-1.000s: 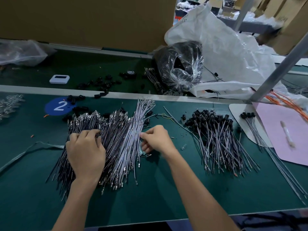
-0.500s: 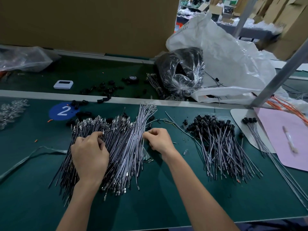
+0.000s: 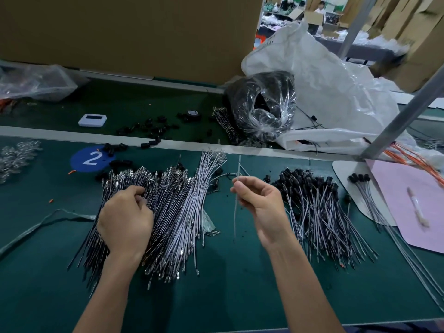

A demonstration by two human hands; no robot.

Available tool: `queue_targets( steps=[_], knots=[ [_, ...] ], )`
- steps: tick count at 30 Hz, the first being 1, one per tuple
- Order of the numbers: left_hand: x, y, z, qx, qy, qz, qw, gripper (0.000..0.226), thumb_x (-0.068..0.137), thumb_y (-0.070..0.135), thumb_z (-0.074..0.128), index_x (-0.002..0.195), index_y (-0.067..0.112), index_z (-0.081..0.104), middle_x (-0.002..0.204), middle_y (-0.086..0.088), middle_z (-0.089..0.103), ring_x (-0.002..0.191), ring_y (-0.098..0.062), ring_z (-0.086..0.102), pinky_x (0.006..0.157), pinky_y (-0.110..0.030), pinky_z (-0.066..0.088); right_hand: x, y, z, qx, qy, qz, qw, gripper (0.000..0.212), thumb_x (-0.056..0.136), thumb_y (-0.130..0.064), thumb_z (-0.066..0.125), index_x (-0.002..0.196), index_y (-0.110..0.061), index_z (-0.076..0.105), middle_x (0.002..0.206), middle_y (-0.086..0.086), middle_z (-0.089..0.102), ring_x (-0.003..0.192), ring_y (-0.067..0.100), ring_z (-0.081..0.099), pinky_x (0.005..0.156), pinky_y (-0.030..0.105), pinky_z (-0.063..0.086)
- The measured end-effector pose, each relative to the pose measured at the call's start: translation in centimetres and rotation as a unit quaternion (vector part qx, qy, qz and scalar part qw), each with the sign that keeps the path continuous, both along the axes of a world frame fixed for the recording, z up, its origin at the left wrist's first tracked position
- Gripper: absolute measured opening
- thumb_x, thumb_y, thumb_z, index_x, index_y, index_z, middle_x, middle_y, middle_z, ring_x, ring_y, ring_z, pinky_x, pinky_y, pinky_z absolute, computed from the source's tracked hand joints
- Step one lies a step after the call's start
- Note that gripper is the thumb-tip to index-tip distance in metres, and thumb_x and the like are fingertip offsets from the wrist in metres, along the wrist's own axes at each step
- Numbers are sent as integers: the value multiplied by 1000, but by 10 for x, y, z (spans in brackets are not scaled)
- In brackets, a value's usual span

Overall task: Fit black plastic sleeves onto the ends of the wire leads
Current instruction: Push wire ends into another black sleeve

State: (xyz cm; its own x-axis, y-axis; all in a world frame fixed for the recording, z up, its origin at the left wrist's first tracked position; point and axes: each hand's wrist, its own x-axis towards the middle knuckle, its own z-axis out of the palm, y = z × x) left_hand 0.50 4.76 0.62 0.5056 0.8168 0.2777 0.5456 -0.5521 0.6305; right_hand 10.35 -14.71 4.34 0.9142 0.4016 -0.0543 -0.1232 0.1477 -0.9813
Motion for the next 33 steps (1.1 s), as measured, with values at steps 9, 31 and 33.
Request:
queue_targets(
  steps=[9,31,33],
  knots=[
    [2,-5,17,-27,-224,-44,973,23,90,4,65,113,8,68,87,-4,69,73,-20,66,75,-36,56,-14,-5,5,-14,-39,-20,999,5,87,-8,68,85,-11,71,72,2,70,64,12,62,62,20,51],
    [9,-48,41,-532,-375,-256,715,21,73,11,67,93,5,70,88,-12,76,73,-17,74,59,-20,56,-28,11,-9,-121,-183,26,975,22,90,5,62,80,-15,64,71,7,72,64,18,69,66,24,55],
    [12,-56,38,-508,-352,-249,745,18,73,14,68,90,8,73,86,-10,76,68,-15,72,54,-17,52,-29,11,-8,-96,-164,22,982,20,90,3,63,81,-14,65,75,7,74,68,20,72,68,25,56]
  ],
)
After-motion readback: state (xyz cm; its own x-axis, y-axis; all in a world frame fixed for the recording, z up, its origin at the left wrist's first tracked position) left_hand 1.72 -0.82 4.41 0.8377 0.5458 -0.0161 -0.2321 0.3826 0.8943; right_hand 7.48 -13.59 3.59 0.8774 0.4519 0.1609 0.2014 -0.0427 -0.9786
